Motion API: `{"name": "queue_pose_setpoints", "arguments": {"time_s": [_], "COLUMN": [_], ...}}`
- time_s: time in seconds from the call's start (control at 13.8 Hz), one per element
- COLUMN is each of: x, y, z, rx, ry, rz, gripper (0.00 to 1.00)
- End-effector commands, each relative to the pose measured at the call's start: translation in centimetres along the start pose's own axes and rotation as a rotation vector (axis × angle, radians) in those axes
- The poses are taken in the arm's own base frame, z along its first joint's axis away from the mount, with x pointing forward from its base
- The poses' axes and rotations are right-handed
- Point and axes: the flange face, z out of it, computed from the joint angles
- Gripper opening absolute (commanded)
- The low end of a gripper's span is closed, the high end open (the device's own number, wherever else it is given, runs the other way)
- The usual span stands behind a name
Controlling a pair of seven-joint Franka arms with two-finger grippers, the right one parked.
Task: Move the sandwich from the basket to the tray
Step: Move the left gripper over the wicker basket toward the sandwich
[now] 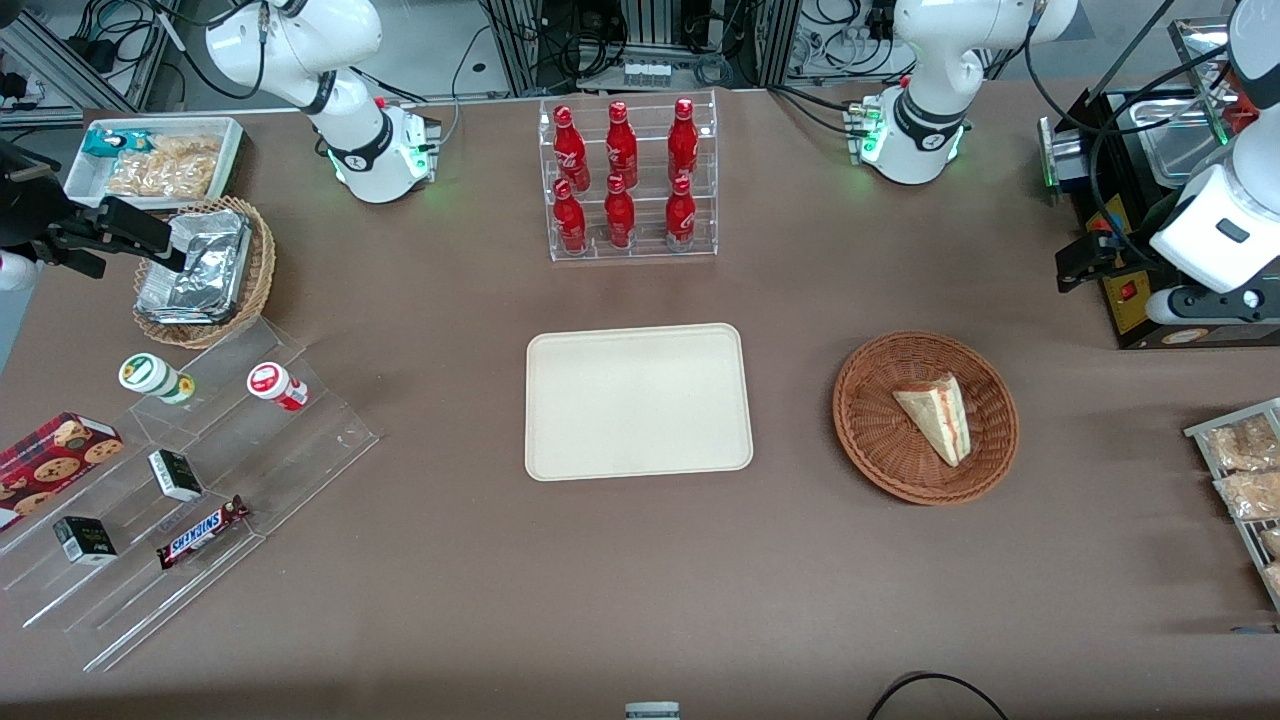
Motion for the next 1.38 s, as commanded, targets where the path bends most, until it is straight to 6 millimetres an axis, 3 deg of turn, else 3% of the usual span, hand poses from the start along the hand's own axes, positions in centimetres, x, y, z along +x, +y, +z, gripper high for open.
{"name": "queue_pose_setpoints", "arguments": {"time_s": [0.0,0.15,0.36,0.65,0.87,1.02,1.16,1.31], "x": [0.5,1.1,2.6,1.9,2.4,2.2,2.2,2.4], "y": [0.2,0.2,0.4,0.7,1.0,1.3,1.4,3.0], "z": [-0.2,1.4,5.3,12.8,17.2,20.3,21.7,23.3], "rx": [-0.012,-0.012,-0.013,-0.008,-0.007,-0.009,-0.01,-0.017], "ry": [0.005,-0.022,-0.09,-0.119,-0.084,-0.044,-0.019,0.022], "rz": [0.02,0.018,0.015,0.015,-0.015,-0.064,-0.173,-0.324], "gripper": [1.0,1.0,1.0,1.0,1.0,1.0,1.0,1.0]}}
